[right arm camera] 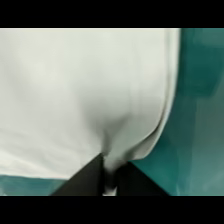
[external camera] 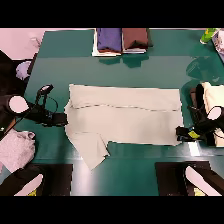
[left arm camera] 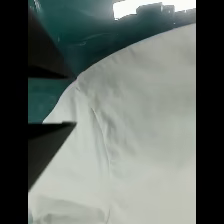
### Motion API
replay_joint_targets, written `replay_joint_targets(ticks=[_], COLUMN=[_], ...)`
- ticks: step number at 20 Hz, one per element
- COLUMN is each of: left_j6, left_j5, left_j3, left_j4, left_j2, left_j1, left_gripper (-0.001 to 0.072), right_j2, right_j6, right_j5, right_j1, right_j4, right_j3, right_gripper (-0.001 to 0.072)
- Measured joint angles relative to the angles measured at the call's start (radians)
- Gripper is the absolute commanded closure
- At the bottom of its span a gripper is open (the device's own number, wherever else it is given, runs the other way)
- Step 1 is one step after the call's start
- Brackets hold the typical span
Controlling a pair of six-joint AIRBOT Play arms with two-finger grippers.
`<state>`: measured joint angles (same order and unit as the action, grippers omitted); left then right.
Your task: Fold the shirts.
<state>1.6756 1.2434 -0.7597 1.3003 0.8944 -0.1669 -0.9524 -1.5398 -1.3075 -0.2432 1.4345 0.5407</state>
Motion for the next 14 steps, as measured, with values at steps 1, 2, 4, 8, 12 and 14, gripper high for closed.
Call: replay_joint_targets(ticks=[1, 2, 4, 8, 12, 14], left_j6=[0.000, 0.000, 0.000, 0.000, -0.001, -0.003], left_j5=[0.011, 0.020, 0.029, 0.032, -0.028, -0.070], left_j3=[0.006, 0.017, 0.055, 0.170, 0.279, 0.314], left_j4=[0.000, 0.000, -0.011, -0.082, -0.167, -0.201], left_j2=[0.000, 0.000, 0.000, -0.001, -0.001, -0.001], left_j1=[0.000, 0.000, 0.000, 0.000, -0.001, -0.001], left_gripper=[0.0480, 0.0400, 0.0325, 0.0325, 0.0325, 0.0325], right_j2=[0.012, 0.024, 0.048, 0.090, 0.105, 0.108], right_j6=[-0.003, -0.003, -0.004, -0.006, -0.006, -0.006], right_j5=[-0.005, -0.005, -0.005, -0.005, -0.005, -0.005], right_j1=[0.011, 0.019, 0.029, 0.038, 0.039, 0.039], right_j4=[0.006, 0.005, 0.006, 0.006, 0.006, 0.006], right_j3=[0.002, 0.005, 0.008, 0.010, 0.011, 0.011], right_gripper=[0.0694, 0.0695, 0.0695, 0.0695, 0.0694, 0.0695])
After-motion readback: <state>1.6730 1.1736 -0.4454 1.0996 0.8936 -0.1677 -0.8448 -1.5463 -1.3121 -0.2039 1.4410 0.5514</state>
